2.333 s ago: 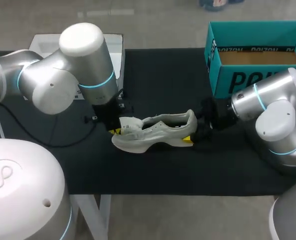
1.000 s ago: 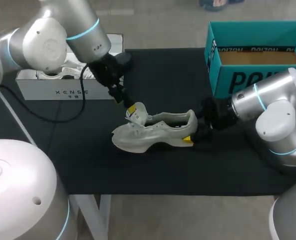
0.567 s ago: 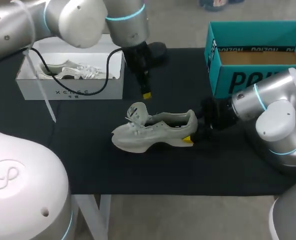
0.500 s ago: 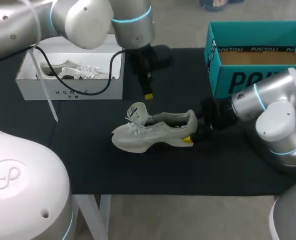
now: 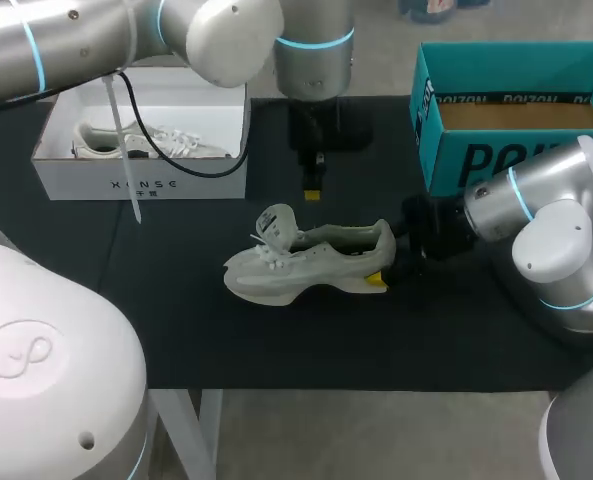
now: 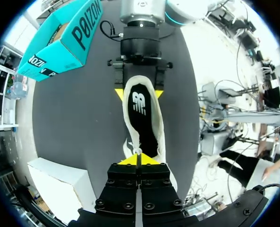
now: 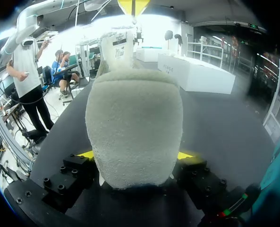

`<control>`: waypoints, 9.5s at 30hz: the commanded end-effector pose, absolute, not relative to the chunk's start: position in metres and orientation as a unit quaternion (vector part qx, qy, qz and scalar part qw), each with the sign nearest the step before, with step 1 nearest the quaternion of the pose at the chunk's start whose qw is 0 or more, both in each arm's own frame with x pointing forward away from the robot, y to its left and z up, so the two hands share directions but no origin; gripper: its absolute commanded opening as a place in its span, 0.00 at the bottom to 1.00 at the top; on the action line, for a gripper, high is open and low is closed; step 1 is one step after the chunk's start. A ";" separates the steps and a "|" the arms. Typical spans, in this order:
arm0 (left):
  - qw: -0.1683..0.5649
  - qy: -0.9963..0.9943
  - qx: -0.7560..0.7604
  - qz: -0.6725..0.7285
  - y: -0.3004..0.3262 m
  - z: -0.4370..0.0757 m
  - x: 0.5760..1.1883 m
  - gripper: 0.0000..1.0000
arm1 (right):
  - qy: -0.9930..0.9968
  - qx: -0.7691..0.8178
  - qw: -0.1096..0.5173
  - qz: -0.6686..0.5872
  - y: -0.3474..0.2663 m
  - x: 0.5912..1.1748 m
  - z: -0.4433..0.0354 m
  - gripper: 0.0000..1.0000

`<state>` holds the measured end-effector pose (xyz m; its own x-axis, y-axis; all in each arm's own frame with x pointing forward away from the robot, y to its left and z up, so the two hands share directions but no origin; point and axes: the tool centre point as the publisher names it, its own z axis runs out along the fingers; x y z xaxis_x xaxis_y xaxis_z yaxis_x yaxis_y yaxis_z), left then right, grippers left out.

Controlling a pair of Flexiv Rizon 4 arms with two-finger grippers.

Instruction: Take the shoe out of the shoebox, open the shoe tongue, remove and reinsert the insole, then place the shoe into the shoebox

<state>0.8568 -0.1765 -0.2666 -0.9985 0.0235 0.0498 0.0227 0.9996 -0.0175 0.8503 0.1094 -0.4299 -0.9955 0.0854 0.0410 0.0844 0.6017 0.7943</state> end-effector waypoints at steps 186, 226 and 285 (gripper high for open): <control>-0.072 -0.963 0.173 0.196 -0.156 -0.372 0.819 0.00 | 0.895 0.048 0.000 0.443 0.111 0.851 -0.433 0.00; 0.007 -0.931 -0.020 0.364 -0.227 -0.268 0.813 0.00 | 0.895 0.048 0.000 0.443 0.111 0.851 -0.433 0.00; 0.338 -0.737 -0.111 0.575 -0.244 -0.029 0.688 0.00 | 0.895 0.048 0.000 0.443 0.111 0.851 -0.433 0.00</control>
